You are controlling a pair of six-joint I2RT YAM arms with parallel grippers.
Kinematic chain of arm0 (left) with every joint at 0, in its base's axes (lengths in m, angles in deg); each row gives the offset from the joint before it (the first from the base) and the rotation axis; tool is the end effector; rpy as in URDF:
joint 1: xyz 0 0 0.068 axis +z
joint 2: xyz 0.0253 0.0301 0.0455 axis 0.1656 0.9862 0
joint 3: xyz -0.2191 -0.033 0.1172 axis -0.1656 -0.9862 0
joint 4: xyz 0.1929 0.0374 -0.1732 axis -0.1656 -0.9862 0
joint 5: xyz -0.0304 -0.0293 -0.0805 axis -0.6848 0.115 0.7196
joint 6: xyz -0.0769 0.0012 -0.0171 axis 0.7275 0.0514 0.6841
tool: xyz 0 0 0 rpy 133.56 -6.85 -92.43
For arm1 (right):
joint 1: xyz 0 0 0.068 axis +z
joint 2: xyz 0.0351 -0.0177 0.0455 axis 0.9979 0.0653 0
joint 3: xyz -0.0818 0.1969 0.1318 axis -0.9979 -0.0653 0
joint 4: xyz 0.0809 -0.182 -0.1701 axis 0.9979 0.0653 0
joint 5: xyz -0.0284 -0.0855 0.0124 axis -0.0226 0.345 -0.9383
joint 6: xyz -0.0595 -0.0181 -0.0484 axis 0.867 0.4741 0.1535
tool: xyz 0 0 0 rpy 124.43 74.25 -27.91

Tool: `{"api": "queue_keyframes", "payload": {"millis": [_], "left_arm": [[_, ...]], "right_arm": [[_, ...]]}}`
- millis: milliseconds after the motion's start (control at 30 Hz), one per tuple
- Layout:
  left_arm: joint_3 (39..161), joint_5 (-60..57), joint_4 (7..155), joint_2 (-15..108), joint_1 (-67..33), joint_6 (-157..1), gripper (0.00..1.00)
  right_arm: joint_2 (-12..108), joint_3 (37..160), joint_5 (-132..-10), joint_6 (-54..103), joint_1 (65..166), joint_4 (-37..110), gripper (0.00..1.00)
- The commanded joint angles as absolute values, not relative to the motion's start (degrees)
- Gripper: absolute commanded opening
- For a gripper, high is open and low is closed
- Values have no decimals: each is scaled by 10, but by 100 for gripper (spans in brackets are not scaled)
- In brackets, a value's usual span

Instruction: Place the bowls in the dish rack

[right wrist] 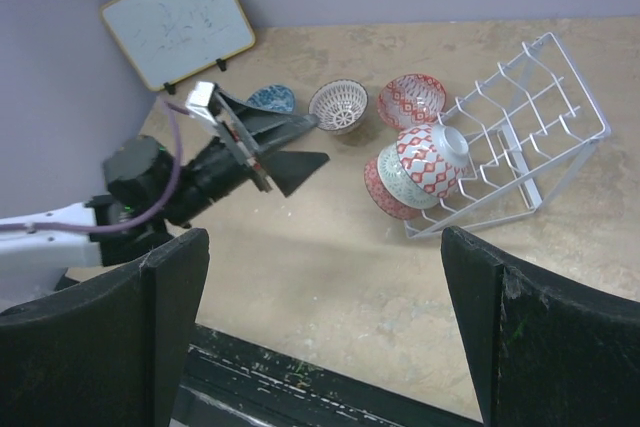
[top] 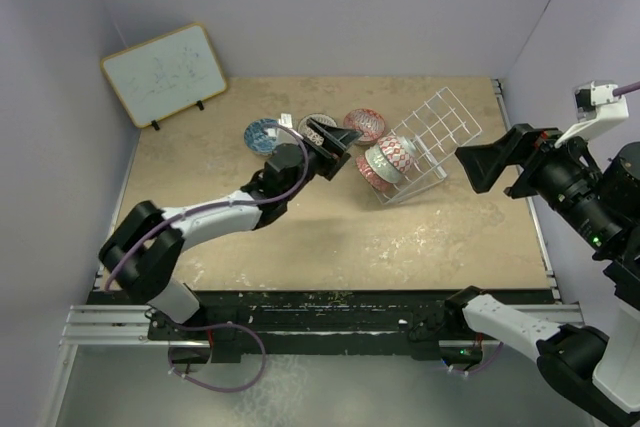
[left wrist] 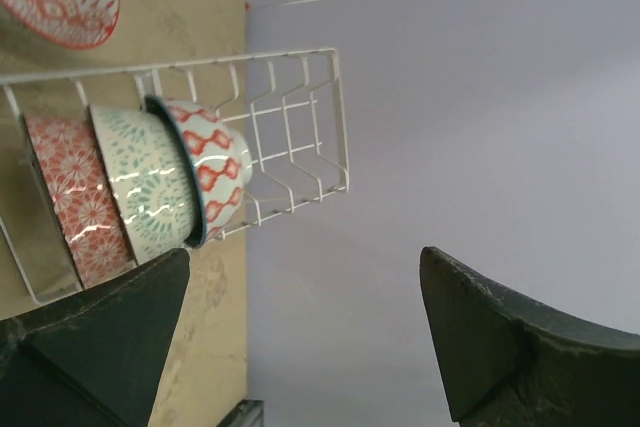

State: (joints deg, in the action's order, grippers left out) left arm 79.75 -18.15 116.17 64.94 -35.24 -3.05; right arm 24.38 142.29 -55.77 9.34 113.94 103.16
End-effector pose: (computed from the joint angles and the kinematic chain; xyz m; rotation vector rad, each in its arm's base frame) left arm 0.2904 -0.2744 0.2211 -0.8132 1.7542 -1.5547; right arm 0.0873 0.0354 0.5482 0.0222 1.6940 0.5402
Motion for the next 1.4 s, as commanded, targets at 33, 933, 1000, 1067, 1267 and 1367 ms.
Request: {"api": "queue_keyframes", "payload": {"millis": [33,933,1000,1067,1267,1367], "left_arm": [[836,-234,1038,527,-322,-254,99],[1059,-243,753,734,-145,-899,81],[1043,-194,765,735,-127,-923,81],[1032,-137,780,738,-110,-939,80],[1059,-29,745,769,-102,-972,70],[1064,-9,738,781,-103,-975,67]], "right_arm": [[244,1413,-572,91,1138,987,100],[247,1396,-565,104,1138,975,100],[246,1394,-564,104,1138,974,100],[245,1389,-566,102,1138,968,100],[242,1381,-567,99,1138,962,100],[241,1380,-562,100,1138,963,100]]}}
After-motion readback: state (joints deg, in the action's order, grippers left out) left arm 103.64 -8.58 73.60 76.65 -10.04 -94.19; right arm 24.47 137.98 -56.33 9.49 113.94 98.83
